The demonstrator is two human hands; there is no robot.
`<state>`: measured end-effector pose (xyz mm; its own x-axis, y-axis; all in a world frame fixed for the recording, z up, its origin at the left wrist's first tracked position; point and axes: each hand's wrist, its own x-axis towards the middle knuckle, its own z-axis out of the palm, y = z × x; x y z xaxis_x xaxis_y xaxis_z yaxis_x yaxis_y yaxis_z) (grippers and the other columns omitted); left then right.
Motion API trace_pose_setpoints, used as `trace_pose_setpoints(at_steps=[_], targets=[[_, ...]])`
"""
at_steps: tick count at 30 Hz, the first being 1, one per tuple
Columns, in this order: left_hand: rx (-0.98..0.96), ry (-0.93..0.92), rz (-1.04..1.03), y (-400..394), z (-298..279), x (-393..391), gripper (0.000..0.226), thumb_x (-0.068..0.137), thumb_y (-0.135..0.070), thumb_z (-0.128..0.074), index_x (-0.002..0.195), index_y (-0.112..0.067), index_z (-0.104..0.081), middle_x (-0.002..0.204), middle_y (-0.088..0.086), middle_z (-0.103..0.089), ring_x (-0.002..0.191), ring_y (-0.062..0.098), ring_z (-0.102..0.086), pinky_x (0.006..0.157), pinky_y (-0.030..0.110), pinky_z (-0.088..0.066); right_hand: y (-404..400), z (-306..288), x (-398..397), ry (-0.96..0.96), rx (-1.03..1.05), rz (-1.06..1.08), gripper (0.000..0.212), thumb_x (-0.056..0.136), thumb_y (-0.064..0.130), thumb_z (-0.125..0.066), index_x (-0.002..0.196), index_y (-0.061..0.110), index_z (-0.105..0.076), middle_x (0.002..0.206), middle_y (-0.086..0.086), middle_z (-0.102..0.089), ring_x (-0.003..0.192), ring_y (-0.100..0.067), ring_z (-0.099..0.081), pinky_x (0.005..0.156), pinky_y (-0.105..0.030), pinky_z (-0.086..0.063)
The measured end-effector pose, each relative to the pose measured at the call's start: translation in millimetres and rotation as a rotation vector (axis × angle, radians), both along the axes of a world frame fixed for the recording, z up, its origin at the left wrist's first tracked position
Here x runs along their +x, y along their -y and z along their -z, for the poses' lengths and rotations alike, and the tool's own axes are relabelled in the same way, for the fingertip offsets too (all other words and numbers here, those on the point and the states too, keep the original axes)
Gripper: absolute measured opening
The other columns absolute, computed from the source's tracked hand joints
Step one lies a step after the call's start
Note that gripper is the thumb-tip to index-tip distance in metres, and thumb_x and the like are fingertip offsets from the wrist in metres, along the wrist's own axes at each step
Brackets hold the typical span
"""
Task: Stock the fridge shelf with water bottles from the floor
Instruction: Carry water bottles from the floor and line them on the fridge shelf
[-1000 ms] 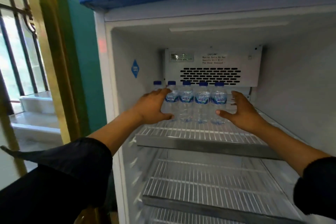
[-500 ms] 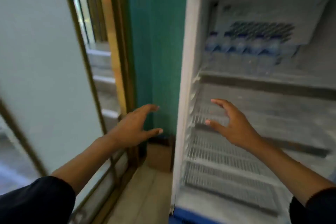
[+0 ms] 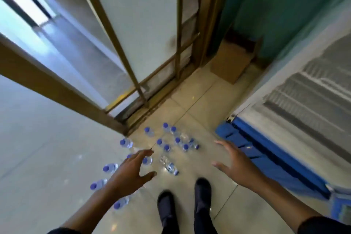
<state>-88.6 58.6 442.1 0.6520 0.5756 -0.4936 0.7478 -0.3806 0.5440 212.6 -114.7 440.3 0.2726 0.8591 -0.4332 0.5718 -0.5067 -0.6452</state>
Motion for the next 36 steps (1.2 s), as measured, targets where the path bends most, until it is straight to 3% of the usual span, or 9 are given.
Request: trace_pose_setpoints(at_steps=[8, 13, 16, 19, 21, 25, 28, 31, 36], targets=[[-0.131, -0.104, -0.242, 38, 263, -26, 0.060, 0.080, -0.054, -0.069, 0.131, -0.040, -0.040, 0.130, -0.021, -0.051, 0.120, 0.003, -0.050, 0.099, 0.025, -0.042, -17, 266, -31, -0.095, -0.074, 0.023, 0.069, 0.080, 0.047, -0.064, 0.139, 0.044, -0.029, 0.133, 0.030, -0.033, 0.122, 0.011, -0.033, 0.094, -0.007, -0.028], [-0.090, 0.020, -0.582, 44, 421, 7, 0.065, 0.072, -0.042, -0.080, 0.126, -0.024, -0.049, 0.115, -0.012, -0.058, 0.106, 0.007, -0.056, 0.085, 0.026, -0.043, -27, 432, -35, -0.074, 0.004, 0.185, 0.085, 0.077, 0.031, -0.076, 0.146, 0.029, -0.026, 0.142, 0.012, -0.036, 0.129, -0.003, -0.036, 0.101, -0.024, -0.033], [-0.070, 0.104, -0.784, 36, 486, 40, 0.074, 0.067, -0.046, -0.082, 0.129, -0.026, -0.047, 0.113, -0.013, -0.056, 0.101, 0.004, -0.054, 0.080, 0.023, -0.041, -36, 505, -32, -0.056, 0.036, 0.229, 0.092, 0.074, 0.030, -0.080, 0.146, 0.030, -0.023, 0.146, 0.008, -0.037, 0.131, -0.010, -0.039, 0.101, -0.027, -0.036], [-0.089, 0.245, -1.003, 32, 527, 73, 0.072, 0.068, -0.039, -0.085, 0.128, -0.026, -0.047, 0.113, -0.010, -0.057, 0.101, 0.008, -0.057, 0.083, 0.028, -0.048, -52, 552, -38, -0.073, 0.083, 0.239, 0.091, 0.071, 0.032, -0.081, 0.145, 0.030, -0.027, 0.148, 0.007, -0.039, 0.132, -0.012, -0.041, 0.106, -0.030, -0.038], [-0.060, 0.308, -1.129, 32, 540, 94, 0.064, 0.071, -0.035, -0.084, 0.123, -0.027, -0.048, 0.108, -0.016, -0.057, 0.100, 0.007, -0.058, 0.085, 0.030, -0.050, -63, 571, -42, -0.064, 0.140, 0.300, 0.083, 0.070, 0.030, -0.083, 0.140, 0.024, -0.037, 0.140, 0.005, -0.048, 0.126, -0.009, -0.047, 0.103, -0.022, -0.039], [-0.006, 0.372, -1.289, 28, 554, 119, 0.058, 0.073, -0.032, -0.083, 0.120, -0.025, -0.049, 0.105, -0.021, -0.055, 0.104, 0.012, -0.058, 0.094, 0.038, -0.050, -80, 585, -50, -0.016, 0.242, 0.381, 0.059, 0.071, 0.027, -0.083, 0.119, 0.017, -0.050, 0.110, 0.009, -0.060, 0.097, -0.006, -0.056, 0.083, -0.002, -0.037], [0.004, 0.388, -1.273, 29, 553, 124, 0.056, 0.076, -0.030, -0.081, 0.120, -0.025, -0.048, 0.105, -0.022, -0.056, 0.104, 0.012, -0.059, 0.097, 0.040, -0.048, -77, 581, -52, -0.032, 0.231, 0.406, 0.058, 0.072, 0.028, -0.083, 0.119, 0.016, -0.051, 0.106, 0.007, -0.063, 0.094, -0.007, -0.056, 0.084, -0.012, -0.042], [-0.027, 0.419, -1.204, 35, 538, 117, 0.049, 0.078, -0.026, -0.080, 0.116, -0.028, -0.050, 0.105, -0.017, -0.061, 0.099, 0.009, -0.059, 0.096, 0.041, -0.049, -65, 560, -49, -0.077, 0.234, 0.464, 0.056, 0.069, 0.030, -0.085, 0.116, 0.017, -0.057, 0.101, 0.013, -0.063, 0.091, -0.001, -0.057, 0.083, -0.004, -0.039], [-0.211, 0.510, -1.000, 43, 466, 96, 0.045, 0.078, -0.025, -0.081, 0.112, -0.035, -0.054, 0.109, -0.014, -0.066, 0.104, 0.008, -0.064, 0.093, 0.038, -0.053, -44, 470, -35, -0.303, 0.234, 0.538, 0.041, 0.064, 0.034, -0.082, 0.101, 0.028, -0.066, 0.094, 0.012, -0.072, 0.089, -0.005, -0.068, 0.080, -0.019, -0.050]])
